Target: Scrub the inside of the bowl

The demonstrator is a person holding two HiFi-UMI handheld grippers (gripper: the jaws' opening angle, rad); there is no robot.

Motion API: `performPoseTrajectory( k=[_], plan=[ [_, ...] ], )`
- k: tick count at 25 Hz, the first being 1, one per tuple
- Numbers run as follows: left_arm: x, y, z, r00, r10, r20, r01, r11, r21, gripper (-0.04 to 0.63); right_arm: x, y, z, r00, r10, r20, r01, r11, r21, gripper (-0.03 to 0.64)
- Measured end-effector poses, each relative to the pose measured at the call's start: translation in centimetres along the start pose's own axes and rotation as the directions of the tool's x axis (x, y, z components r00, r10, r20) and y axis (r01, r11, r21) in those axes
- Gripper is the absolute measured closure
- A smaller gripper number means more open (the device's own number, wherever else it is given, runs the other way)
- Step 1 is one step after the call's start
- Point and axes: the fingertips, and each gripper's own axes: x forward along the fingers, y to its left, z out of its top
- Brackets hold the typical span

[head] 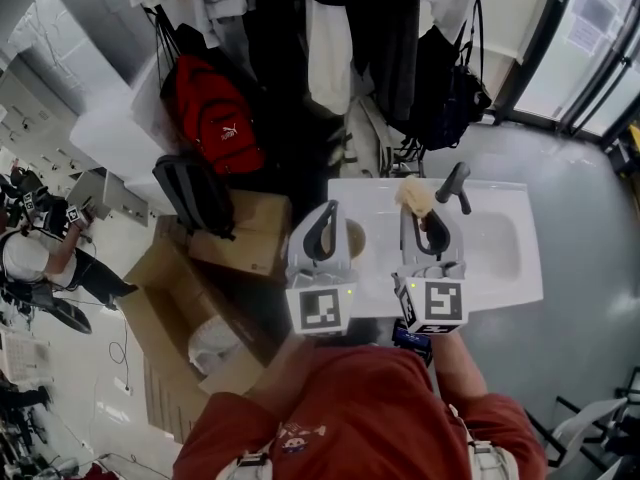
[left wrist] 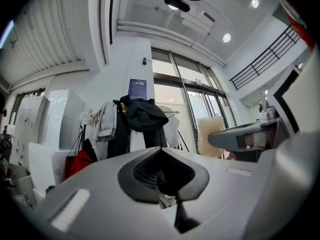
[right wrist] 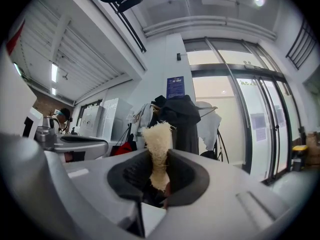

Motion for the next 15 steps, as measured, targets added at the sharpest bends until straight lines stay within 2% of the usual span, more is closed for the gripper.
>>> performPoseTrajectory(
  k=[7,15],
  plan=[
    [-0.24,0.67,-0.05,1.000,0.016,-0.009,-0.016,0.999,-0.035,0.589,-0.08,0.12,0.24,1.000,-0.004,0.002,0.004,1.000,0.012,0.541],
    [-0.62,1.00,-0.53,1.000,0.016,-0.017,-0.017,0.999,-0.028,0.589,0.05,0.35,0.16,1.000,-0.004,0.005,0.004,1.000,0.013,0.541]
  ],
)
